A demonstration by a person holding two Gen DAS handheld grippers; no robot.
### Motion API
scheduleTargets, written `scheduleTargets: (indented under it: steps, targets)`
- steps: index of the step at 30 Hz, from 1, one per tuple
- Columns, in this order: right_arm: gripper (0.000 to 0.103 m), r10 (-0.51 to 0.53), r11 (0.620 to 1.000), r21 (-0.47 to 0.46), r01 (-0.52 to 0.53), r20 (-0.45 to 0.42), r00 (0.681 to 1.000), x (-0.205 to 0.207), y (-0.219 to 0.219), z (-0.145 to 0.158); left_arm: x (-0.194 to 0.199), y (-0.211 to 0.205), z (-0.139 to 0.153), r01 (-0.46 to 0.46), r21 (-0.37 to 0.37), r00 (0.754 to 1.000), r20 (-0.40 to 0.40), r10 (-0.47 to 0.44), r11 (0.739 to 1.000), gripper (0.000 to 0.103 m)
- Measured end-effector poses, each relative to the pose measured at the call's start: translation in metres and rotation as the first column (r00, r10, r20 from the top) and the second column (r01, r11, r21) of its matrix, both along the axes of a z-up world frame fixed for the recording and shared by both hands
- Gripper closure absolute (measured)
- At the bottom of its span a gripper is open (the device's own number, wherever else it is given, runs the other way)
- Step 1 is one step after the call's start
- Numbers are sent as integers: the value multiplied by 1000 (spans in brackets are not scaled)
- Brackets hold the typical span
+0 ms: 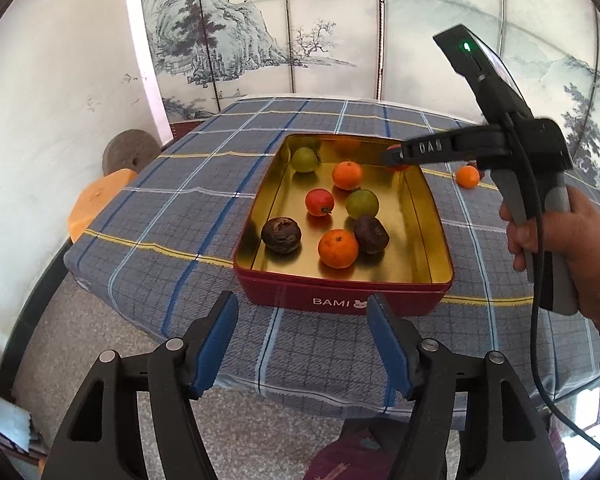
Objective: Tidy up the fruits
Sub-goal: 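Carry the red tomato into the tin tray and open the right gripper, then grasp the orange with the left gripper while the right grasps the brown kiwi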
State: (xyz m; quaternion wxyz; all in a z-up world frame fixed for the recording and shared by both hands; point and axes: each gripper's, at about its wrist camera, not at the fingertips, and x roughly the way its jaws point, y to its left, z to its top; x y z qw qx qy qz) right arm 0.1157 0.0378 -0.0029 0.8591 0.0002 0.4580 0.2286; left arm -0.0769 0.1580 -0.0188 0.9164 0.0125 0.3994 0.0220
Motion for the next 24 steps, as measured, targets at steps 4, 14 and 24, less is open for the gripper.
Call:
scheduleTargets:
  steps: [4, 14, 24]
  targets:
    - [62, -17, 999, 46, 16, 22, 1000, 5, -3, 9, 0, 1, -1, 0, 8, 1000, -3, 0, 1000, 35]
    - [28, -115, 989, 107, 102, 131, 985, -41, -60, 28, 0, -6, -1, 21, 39, 1000, -9, -20, 999, 34]
    - [27, -343, 923, -156, 351, 77, 936, -90, -210, -31, 12, -60, 14, 236, 68, 972, -15, -236, 969, 34]
